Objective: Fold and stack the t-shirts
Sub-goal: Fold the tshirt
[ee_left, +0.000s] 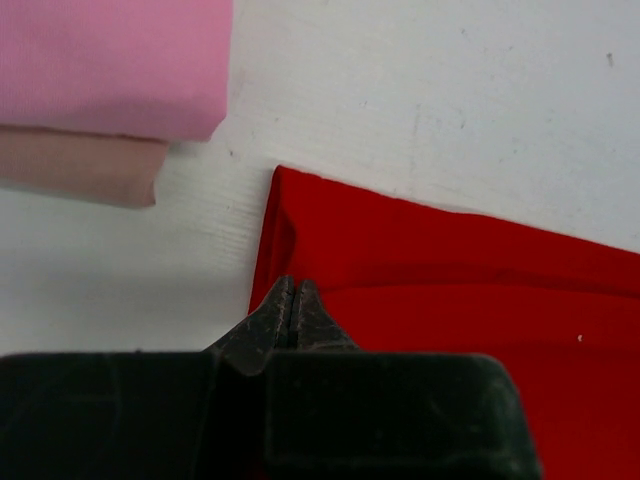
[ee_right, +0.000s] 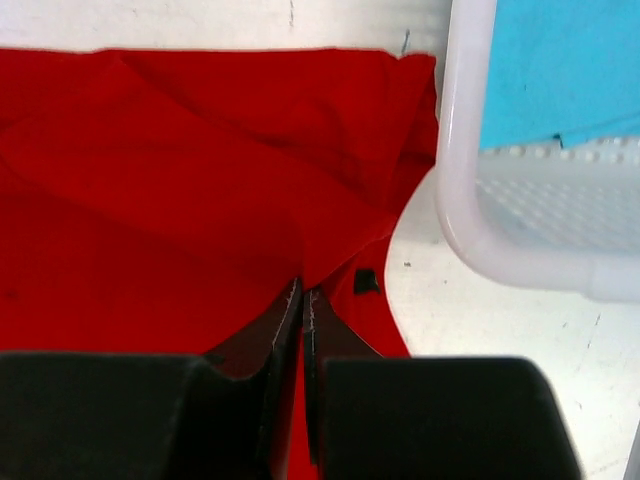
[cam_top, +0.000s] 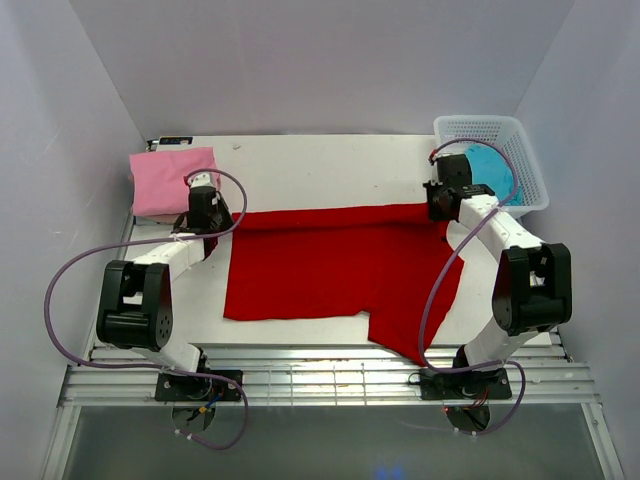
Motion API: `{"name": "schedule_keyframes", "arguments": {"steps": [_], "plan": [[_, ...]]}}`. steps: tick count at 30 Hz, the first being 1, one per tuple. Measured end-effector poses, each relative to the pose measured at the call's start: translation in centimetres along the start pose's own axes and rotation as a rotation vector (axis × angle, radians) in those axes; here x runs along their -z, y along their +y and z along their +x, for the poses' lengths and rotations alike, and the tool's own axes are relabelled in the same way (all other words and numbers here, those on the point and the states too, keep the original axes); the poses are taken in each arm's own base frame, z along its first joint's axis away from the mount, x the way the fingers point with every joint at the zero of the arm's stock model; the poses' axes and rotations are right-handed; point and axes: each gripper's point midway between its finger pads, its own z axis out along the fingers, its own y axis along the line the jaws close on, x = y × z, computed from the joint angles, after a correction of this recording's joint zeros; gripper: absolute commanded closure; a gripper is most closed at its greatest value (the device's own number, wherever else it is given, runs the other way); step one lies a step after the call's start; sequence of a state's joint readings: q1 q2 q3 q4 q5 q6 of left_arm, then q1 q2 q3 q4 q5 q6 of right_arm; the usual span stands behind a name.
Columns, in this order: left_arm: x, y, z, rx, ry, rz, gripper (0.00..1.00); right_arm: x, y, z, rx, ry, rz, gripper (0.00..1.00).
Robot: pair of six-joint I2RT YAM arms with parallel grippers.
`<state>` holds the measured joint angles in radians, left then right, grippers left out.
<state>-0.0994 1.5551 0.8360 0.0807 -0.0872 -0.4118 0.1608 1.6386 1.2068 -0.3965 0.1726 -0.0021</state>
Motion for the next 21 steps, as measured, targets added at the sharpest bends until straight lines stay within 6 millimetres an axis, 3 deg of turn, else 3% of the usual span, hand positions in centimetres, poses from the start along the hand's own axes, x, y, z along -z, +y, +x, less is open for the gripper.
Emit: {"name": "schedule_keyframes", "arguments": {"steps": [11,16,18,21], "plan": [[0.6,2.1,3.3,0.007,0.101,-0.084,1.00,0.6,-0.7,4.1,-0.006,0.129,0.082,0.92],[1.1,3.3,4.8,0.004,0.151,-0.163,0.59,0.0,-1.4,7.1,-0.006,0.251,0.143,0.70],[1.4,4.1,5.4,0.004,0.164,-0.213,0.57,-0.1,-1.5,8.5,0.009,0.309,0.163,0.61],[2.1,5.0,5.2,0.015,0.149,-0.278,0.54,0.4,-1.6,8.8,0.015,0.325,0.165,0.49]]}}
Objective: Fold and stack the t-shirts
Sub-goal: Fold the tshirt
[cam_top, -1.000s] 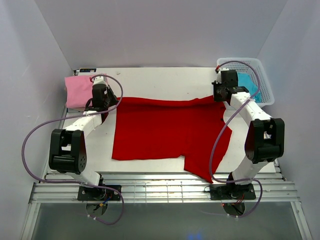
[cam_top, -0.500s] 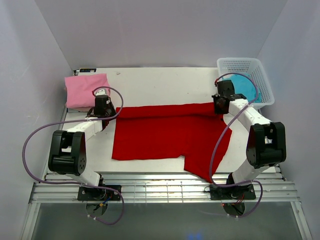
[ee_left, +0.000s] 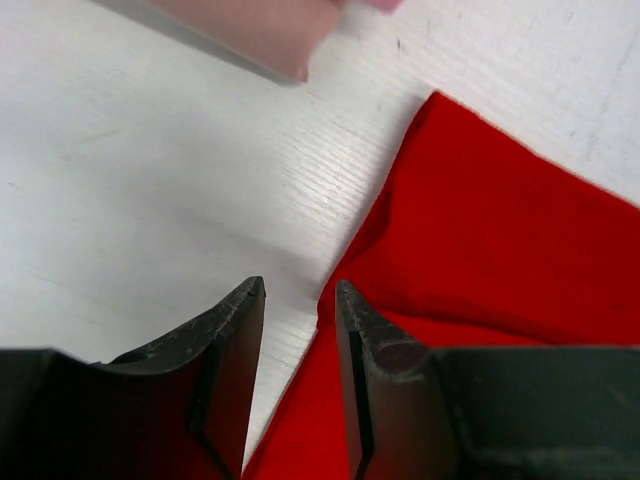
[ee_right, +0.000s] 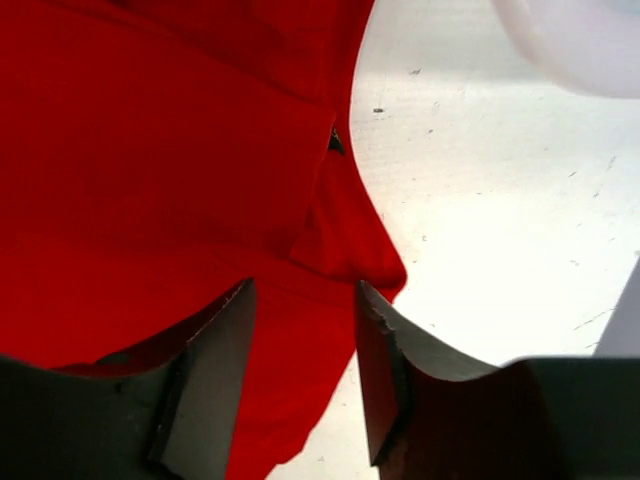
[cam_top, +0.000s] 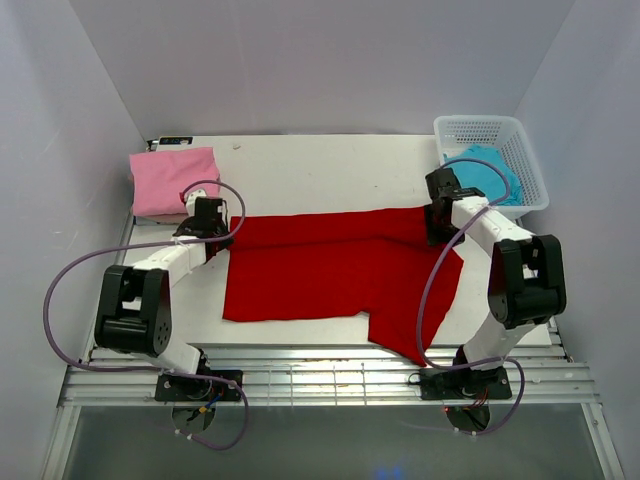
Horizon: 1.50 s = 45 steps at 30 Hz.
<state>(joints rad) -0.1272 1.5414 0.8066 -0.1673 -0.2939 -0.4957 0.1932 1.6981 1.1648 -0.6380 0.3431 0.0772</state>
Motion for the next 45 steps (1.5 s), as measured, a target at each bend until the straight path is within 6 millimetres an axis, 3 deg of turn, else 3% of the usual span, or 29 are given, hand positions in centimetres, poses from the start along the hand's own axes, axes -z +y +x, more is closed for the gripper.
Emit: {"name": "schedule_keyframes", "arguments": {"steps": [2,7,11,15,19,23,36,45], "plan": [[0.9,0.3,-1.1,0.026,-0.039,-0.018,0.54,0.9,0.0,-0.5,-0.002,-0.024,-0.008,0.42],[3.7,-1.0,-4.9,0.088,-0.171,0.028,0.62,3.9,0.8,-4.5,-0.023,-0.176,-0.097,0.44],[4.1,-4.8,-6.9,0.080,-0.215,0.124,1.00,5.2,2.5,-8.5,-0.028,-0.297,-0.201,0.53],[3.0,-8.8,-6.1,0.031,-0.181,0.215,1.00,4.0,5.0,-10.6,-0.014,-0.326,-0.311,0.55],[1.7,-11.2,-2.9,-0.032,-0.108,0.263,0.80,1.5,7.6,-11.4,0.008,-0.293,-0.407,0.55],[1.1,-12.7,-0.7,-0.079,-0.066,0.295,0.72,-0.5,9.4,-12.3,0.021,-0.268,-0.469,0.55],[-0.5,-13.4,0.2,-0.115,-0.053,0.295,0.72,-1.5,11.4,-12.4,0.033,-0.251,-0.560,0.59],[-0.6,-13.4,0.3,-0.115,-0.051,0.292,0.73,-2.0,12.2,-11.4,0.043,-0.224,-0.579,0.62]]}}
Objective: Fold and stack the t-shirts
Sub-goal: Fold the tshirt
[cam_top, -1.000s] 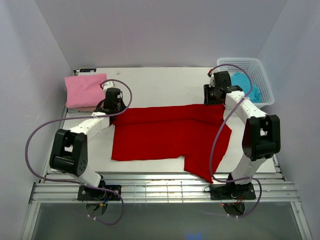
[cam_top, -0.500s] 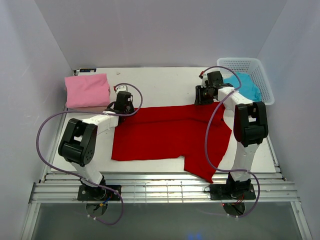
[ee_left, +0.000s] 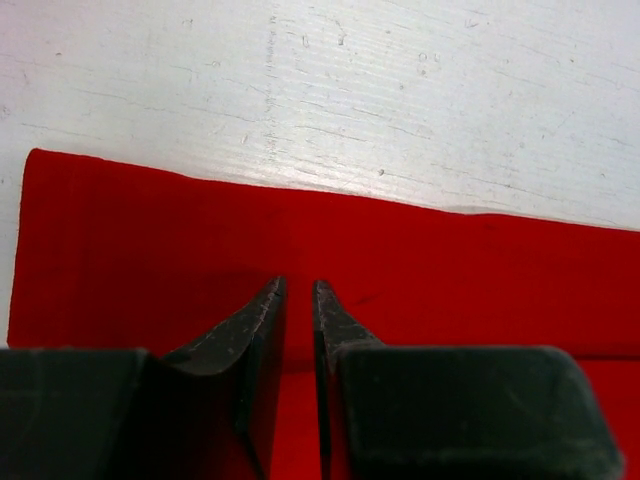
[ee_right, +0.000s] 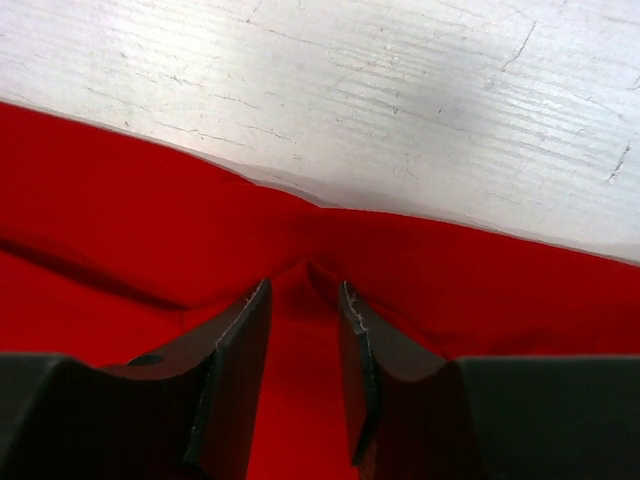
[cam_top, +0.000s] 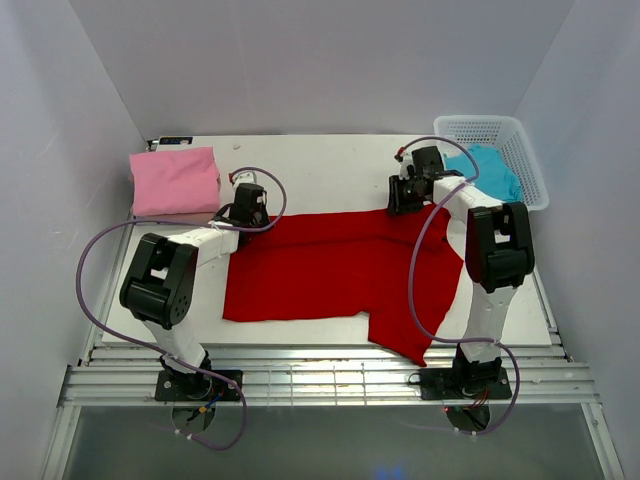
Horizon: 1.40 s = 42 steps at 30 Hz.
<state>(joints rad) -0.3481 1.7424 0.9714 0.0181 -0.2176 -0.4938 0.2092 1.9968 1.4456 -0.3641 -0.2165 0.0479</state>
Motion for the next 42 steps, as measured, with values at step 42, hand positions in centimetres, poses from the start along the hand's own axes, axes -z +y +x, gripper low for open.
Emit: {"name": "schedule_keyframes", "arguments": {"steps": [42], "plan": [[2.0,0.9,0.2,-0.006,-0.012,-0.007,0.73,6.9,6.0,14.7,0.112,0.166,0.109,0.73]]}}
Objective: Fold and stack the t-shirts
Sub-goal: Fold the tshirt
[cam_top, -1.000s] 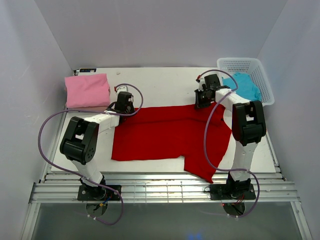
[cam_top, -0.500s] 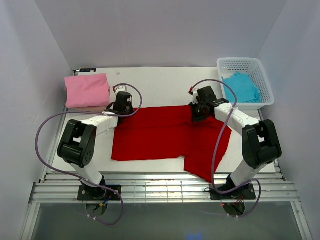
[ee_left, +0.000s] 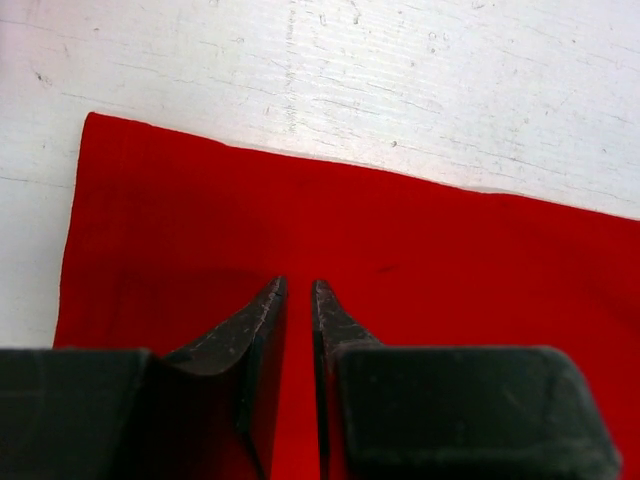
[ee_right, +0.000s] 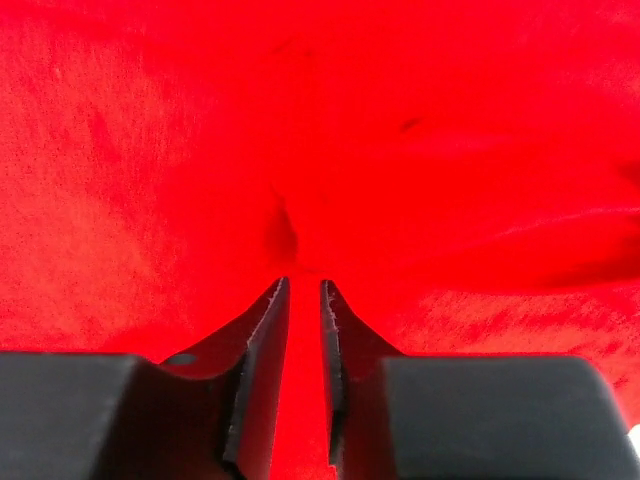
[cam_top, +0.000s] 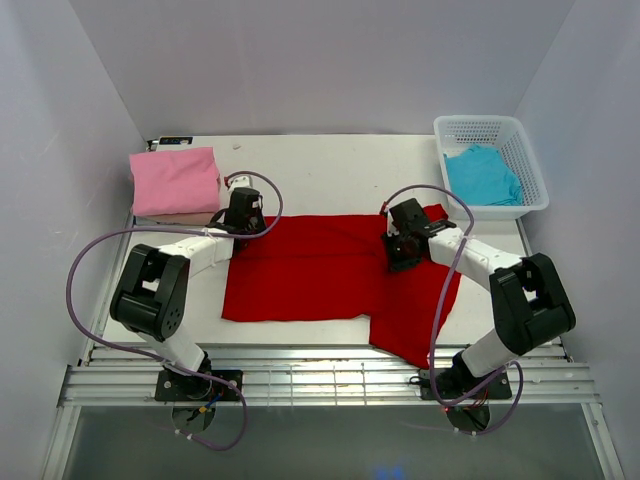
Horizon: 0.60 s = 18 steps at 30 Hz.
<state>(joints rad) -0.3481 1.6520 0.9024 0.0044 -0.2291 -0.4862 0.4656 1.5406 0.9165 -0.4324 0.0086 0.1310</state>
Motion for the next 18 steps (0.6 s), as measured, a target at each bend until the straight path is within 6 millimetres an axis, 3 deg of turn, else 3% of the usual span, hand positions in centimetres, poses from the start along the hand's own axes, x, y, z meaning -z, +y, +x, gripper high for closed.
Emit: {"name": "schedule_keyframes", "arguments": {"steps": [4,7,9,10,11,12,15,18], "plan": [[0.0,0.0,0.0,-0.008,0.000,0.001,0.73,0.8,0.2,0.4,0.007,-0.007,0.025,0.62],[-0.2,0.2,0.0,-0.019,0.001,-0.009,0.74,2.4,-0.2,-1.2,0.005,-0.075,0.061,0.60],[-0.9,0.3,0.1,-0.028,0.006,-0.024,0.75,3.5,-0.7,-3.2,0.000,-0.135,0.100,0.67],[-1.2,0.3,0.1,-0.031,0.008,-0.028,0.76,4.0,-0.9,-4.2,-0.004,-0.160,0.113,0.74],[-1.7,0.3,0.2,-0.035,0.013,-0.036,0.78,4.5,-1.3,-5.3,-0.009,-0.188,0.129,0.88],[-2.2,0.3,0.3,-0.039,0.018,-0.044,0.79,4.9,-1.7,-6.5,-0.015,-0.215,0.148,0.92],[-3.7,0.7,1.0,-0.049,0.041,-0.073,0.87,5.6,-3.8,-10.0,-0.067,-0.275,0.207,0.92],[-4.4,1.1,1.2,-0.049,0.047,-0.090,0.94,4.7,-6.7,-12.1,-0.119,-0.283,0.280,0.92]]}}
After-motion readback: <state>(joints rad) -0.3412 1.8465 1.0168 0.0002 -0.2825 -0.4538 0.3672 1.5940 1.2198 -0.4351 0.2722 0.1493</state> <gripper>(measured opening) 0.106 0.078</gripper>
